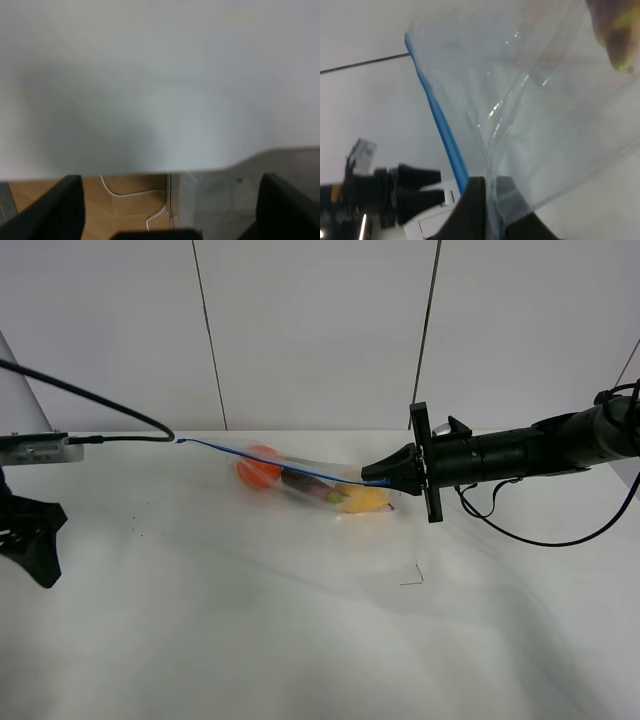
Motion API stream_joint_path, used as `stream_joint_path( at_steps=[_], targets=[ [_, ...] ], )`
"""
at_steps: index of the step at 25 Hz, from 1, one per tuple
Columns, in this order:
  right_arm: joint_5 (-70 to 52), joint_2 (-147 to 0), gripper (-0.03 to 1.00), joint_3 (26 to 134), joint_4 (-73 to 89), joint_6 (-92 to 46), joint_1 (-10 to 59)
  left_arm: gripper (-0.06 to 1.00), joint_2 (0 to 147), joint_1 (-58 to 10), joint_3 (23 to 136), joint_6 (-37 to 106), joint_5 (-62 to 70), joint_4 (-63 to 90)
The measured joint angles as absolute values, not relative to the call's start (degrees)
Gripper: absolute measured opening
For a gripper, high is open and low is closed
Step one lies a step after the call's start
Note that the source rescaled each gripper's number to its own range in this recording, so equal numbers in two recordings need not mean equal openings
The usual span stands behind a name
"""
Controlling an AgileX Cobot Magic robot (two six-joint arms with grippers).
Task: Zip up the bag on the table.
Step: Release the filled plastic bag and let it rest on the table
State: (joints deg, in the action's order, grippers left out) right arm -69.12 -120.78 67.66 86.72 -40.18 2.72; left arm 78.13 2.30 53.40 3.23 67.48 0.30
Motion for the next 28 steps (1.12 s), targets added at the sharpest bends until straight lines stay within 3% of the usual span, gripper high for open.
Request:
stream_joint_path(
  at_steps=[11,28],
  targets=[
    [-69.12,-120.78,0.0,67.66,86.72,-40.13,2.72,0.92,54.04,2.3,30.21,3.23,61.57,0.3],
    [-69.12,-120.78,0.0,67.66,86.49,-40.02,2.72,0.92,30.45,2.3,28.96,3.23,60.31,-1.26]
  ],
)
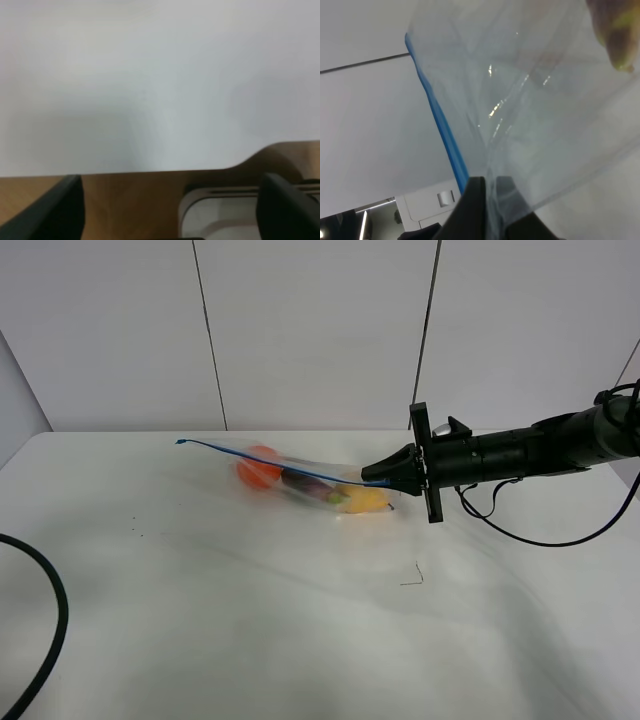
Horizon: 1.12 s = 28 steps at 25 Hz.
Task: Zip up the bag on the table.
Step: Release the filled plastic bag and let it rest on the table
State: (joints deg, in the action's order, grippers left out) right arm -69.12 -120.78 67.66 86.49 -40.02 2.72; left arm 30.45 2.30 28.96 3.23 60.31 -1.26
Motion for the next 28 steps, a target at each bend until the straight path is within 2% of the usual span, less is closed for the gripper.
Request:
stream_joint_path(
  at_steps=[12,28],
  targets=[
    [-69.12,-120.78,0.0,67.66,86.11,-40.02,2.72,0.92,28.45,2.3,28.96,3.23,59.74,-3.27],
    [-69.12,-120.78,0.0,67.66,86.09,-40.02,2.72,0.92,2.49,2.3,28.74,3.23,59.85,-0.35]
  ],
)
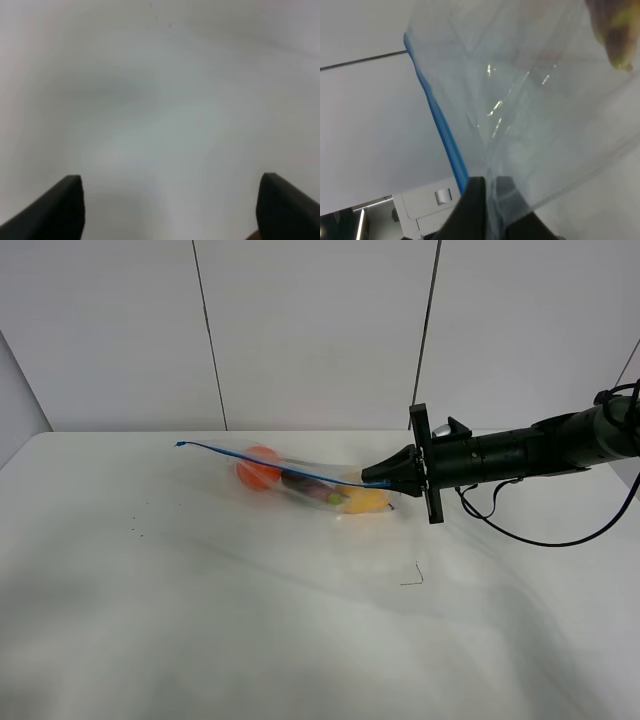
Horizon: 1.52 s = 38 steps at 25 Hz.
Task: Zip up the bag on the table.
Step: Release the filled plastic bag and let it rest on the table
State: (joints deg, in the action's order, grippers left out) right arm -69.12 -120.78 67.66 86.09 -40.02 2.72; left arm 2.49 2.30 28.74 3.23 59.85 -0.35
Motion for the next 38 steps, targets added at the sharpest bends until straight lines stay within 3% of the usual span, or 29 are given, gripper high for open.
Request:
stream_joint_path(
  at_steps=[30,31,33,36,38],
  targets=[
    [-69.12,-120.78,0.01,67.66,85.8,-39.81,2.72,0.92,-0.29,-1.03,28.41,3.23,60.08,0.0],
    [-69.12,-120.78,0.04,67.66,85.56,-39.81,2.72,0.92,-0.29,-1.03,28.41,3.23,60.08,0.0],
    [-69.16,-120.78,0.2,67.66,84.34,-39.81,2.72,0.92,-0.29,-1.03,28.41,3.23,60.13,0.0],
    [-69.16,-120.78,0.71,67.95,81.21,-39.19,2.72,0.92,-0.29,-1.03,28.41,3.23,60.13,0.0],
    [-69.24,-120.78,0.89,69.33,77.36,-37.72,2.72,0.92,-0.29,-1.03,28.41,3.23,60.13,0.0]
  ],
)
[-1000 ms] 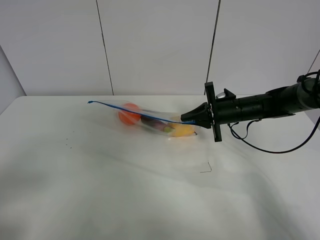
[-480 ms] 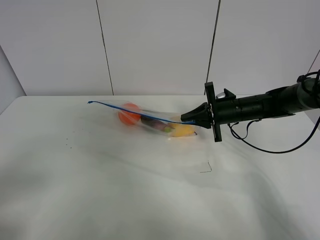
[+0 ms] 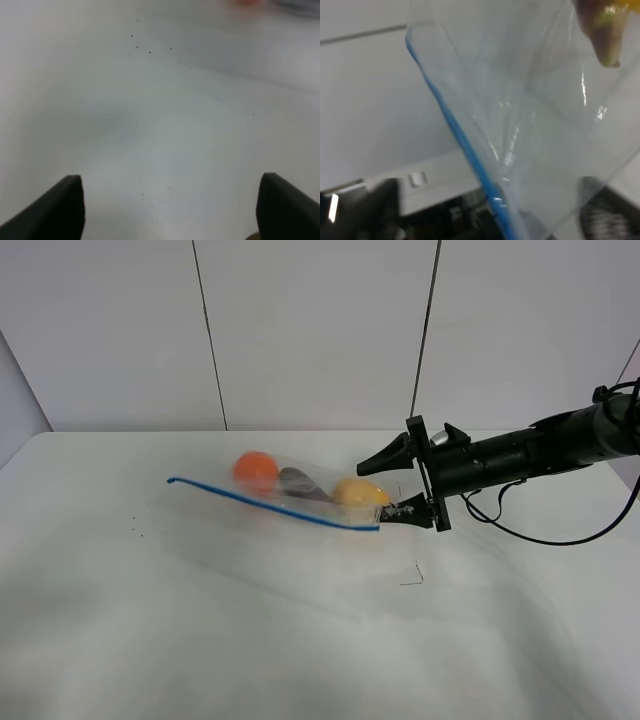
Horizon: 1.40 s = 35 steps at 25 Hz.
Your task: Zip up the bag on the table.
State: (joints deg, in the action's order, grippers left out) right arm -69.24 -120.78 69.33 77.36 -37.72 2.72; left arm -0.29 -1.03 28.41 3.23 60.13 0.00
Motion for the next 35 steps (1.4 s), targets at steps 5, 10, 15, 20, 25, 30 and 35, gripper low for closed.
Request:
stream_joint_path(
  at_steps=[5,10,15,20,25,30,35],
  targets=[
    [-69.44,-120.78,0.99,80.02,62.12,-27.12,2.82,0.92,-0.29,-1.03,28.41,3.23,60.13,0.0],
    [-69.55,-120.78,1.0,93.39,34.13,-12.65,4.5,0.92,-0.29,-1.03,28.41,3.23,60.13,0.0],
    [-69.55,-120.45,1.0,100.01,14.55,-4.09,5.38,0.92,-0.29,-1.03,28.41,3.23,60.13,0.0],
    [-69.58,-119.55,1.0,100.15,8.99,-3.11,5.22,0.92,-0.29,-1.03,28.41,3.23,60.13,0.0],
    [-69.58,-116.48,1.0,99.79,7.03,-2.97,4.64,0.92,-0.29,-1.03,28.41,3.23,60.13,0.0],
    [-69.58,-110.52,1.0,95.12,6.88,-2.97,4.57,0.92,-0.29,-1.03,28.41,3.23,60.13,0.0],
    [-69.58,-101.12,1.0,84.81,6.82,-2.92,4.57,0.92,-0.29,-1.03,28.41,3.23,60.13,0.0]
  ],
)
